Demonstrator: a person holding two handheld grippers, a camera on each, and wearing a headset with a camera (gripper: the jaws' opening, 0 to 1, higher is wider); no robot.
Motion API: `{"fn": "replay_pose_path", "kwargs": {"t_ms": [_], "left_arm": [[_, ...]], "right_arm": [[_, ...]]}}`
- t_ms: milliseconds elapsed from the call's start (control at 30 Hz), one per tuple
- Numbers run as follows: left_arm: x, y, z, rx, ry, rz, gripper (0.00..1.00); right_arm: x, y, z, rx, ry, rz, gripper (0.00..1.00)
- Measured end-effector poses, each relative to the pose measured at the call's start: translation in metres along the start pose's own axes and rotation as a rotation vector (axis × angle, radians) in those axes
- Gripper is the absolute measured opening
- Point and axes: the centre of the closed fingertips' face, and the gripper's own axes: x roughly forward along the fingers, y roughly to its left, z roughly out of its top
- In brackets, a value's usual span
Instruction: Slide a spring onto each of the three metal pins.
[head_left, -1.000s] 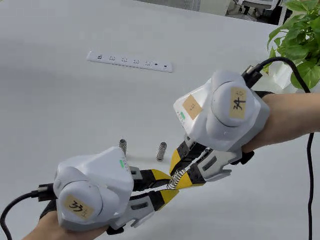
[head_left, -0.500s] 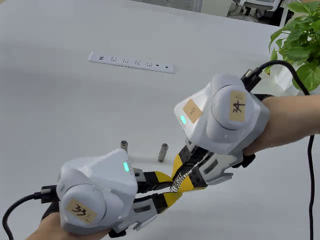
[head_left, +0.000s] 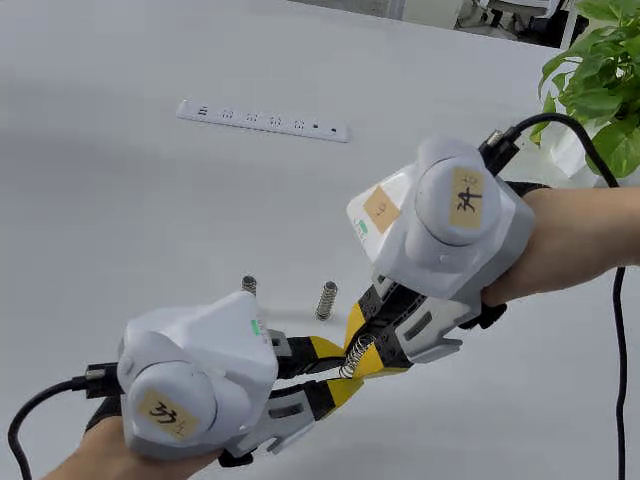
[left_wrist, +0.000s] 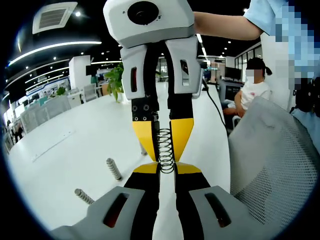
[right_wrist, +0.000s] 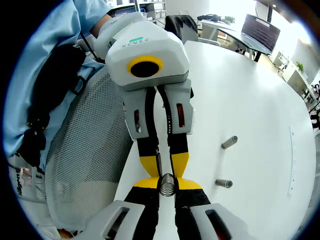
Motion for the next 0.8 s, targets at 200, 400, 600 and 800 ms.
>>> {"fn": "replay_pose_path", "kwargs": {"t_ms": [200,400,600,800], "left_arm": [[-0.002,0.002,-0.005,-0.005,0.017,0.011,0.15],[-0.006,0.007,-0.011,-0.05,0.015,0.042,0.25],[-0.014,0.016,-0.017,-0.093,0.013,0.094,0.39],[-0.024,0.027,-0.024,-0.133,0.01,0.146,0.49]], "right_arm": [[-0.003,-0.001,-0.003,0.006,0.0,-0.01,0.07],[-0.006,-0.004,-0.008,0.013,-0.001,-0.025,0.07],[-0.008,-0.004,-0.018,0.029,0.006,-0.035,0.07],[-0.011,-0.003,-0.03,0.048,0.022,-0.04,0.07]]}}
